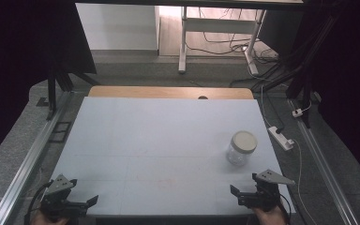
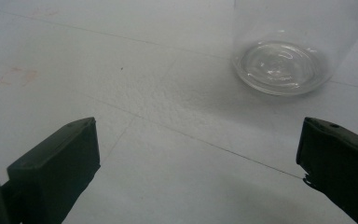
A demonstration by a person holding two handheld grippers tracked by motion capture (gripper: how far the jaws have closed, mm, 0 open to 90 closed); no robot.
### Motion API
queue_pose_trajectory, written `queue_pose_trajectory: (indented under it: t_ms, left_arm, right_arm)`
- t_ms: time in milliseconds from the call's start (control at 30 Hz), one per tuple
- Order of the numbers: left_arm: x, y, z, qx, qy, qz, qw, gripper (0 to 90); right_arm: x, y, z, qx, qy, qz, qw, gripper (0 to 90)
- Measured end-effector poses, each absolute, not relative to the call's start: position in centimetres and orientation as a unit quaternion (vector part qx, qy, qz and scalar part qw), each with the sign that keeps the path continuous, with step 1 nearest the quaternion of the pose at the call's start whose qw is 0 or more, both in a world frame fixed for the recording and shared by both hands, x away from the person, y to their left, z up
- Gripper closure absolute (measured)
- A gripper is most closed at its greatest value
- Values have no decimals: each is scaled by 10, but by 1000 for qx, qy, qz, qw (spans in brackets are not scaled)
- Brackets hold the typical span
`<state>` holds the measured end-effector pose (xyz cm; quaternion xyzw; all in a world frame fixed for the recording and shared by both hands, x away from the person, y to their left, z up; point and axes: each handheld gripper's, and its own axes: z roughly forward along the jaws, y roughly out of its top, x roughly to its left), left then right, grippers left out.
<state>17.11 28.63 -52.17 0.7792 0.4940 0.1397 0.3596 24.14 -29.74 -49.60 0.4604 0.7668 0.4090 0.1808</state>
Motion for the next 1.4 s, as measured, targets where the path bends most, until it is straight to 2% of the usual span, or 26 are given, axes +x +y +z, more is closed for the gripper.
queue_pose_trajectory:
  t_ms: [1400]
  left_arm:
    - [172,290,-522,777,492,122,373,14]
  right_arm:
    - [243,-294,-495,450,774,401,193,0]
